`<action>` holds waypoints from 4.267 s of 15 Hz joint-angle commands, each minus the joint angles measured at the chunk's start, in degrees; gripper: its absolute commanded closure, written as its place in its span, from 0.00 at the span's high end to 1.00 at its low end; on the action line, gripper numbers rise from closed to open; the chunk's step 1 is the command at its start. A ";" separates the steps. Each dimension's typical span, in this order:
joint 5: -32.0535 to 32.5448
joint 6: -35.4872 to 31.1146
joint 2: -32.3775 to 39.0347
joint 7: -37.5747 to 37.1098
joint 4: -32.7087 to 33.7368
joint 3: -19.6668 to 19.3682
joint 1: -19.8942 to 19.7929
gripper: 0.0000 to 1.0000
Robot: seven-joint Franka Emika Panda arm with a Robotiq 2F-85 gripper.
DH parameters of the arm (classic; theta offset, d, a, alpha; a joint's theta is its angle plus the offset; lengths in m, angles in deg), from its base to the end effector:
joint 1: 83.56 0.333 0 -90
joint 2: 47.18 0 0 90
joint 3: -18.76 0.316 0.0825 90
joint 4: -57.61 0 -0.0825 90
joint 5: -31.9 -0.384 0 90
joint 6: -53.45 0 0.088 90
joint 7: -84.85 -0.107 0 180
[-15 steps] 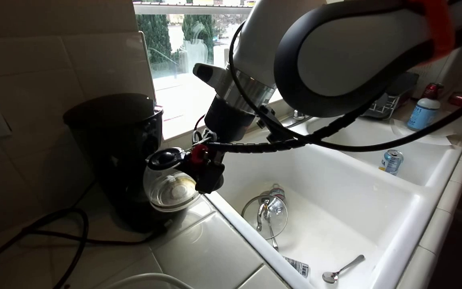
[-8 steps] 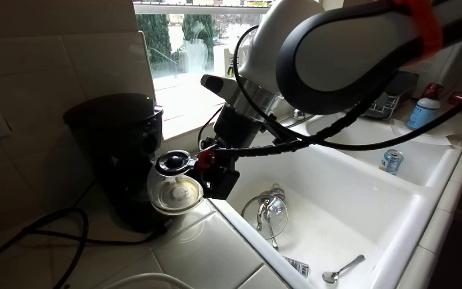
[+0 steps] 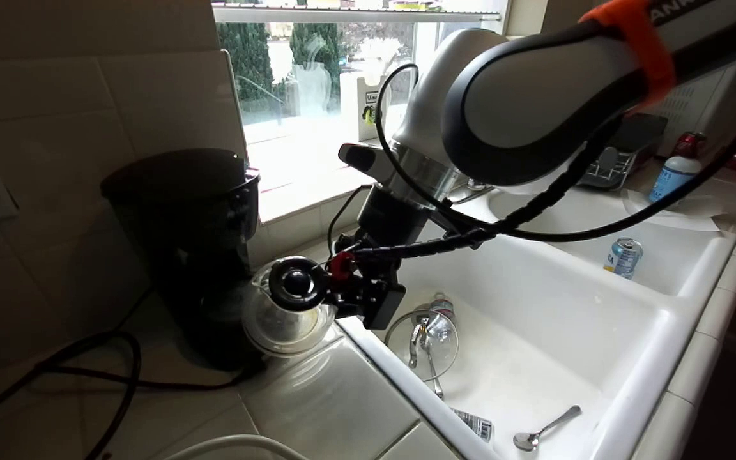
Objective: Put the coffee jar on the counter
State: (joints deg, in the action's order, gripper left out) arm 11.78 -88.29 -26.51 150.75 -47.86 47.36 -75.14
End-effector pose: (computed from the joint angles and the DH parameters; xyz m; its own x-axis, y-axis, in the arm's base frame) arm 0.5429 0.3741 0.3862 0.0593 0.8689 0.4913 0.9967 -0.0792 0.0199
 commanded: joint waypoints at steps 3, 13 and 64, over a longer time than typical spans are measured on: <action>-3.23 5.27 -0.78 6.43 -1.15 -0.42 -0.73 0.00; -0.19 18.02 1.04 8.72 3.16 -2.83 1.13 0.00; -16.25 28.69 -35.05 -21.18 -15.76 -9.76 5.89 1.00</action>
State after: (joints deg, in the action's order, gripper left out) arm -1.89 -58.57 -51.00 135.57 -52.49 40.05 -70.66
